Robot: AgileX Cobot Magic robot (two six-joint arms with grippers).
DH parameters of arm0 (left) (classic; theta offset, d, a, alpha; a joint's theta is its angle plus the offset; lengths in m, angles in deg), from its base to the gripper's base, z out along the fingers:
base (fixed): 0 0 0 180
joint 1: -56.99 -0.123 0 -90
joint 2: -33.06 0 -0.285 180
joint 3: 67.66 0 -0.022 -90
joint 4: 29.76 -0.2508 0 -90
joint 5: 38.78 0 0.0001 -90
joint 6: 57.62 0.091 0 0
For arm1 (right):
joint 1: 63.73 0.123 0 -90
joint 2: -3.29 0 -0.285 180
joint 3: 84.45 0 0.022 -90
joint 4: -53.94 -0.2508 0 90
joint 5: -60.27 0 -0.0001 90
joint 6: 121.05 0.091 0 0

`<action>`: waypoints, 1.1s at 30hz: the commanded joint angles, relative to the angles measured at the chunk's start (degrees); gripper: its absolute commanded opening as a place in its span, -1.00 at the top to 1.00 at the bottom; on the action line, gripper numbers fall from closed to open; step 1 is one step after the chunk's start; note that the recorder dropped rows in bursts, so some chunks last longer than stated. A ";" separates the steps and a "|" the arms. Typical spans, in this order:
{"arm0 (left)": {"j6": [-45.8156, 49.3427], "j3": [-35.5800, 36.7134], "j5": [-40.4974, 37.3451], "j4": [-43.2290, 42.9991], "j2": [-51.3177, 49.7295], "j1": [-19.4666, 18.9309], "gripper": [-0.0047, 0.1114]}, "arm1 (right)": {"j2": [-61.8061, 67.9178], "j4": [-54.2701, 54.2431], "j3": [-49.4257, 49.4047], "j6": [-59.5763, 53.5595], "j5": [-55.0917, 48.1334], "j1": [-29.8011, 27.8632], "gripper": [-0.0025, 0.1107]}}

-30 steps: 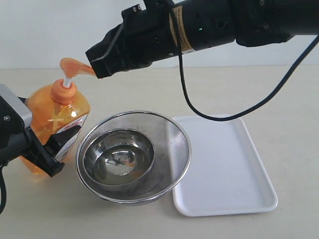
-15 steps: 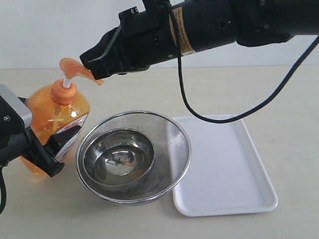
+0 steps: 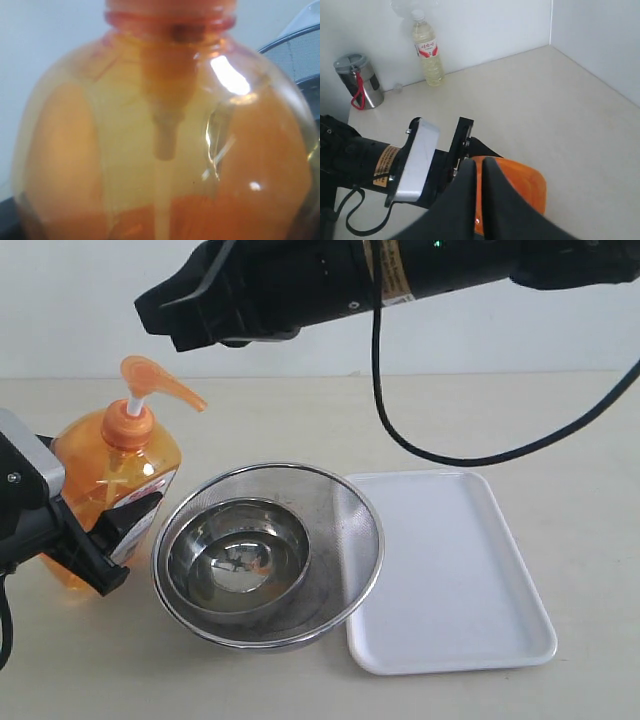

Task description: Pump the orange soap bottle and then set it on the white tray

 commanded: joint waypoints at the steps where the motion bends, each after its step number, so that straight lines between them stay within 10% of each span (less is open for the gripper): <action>1: -0.16 -0.33 2.54 0.06 0.33 0.20 0.84 | 1.20 -0.19 0.30 -0.09 -0.78 1.26 0.96; 33: -0.26 -0.33 2.30 0.06 0.33 0.20 0.84 | 9.07 -0.19 0.30 0.51 -0.71 2.80 0.96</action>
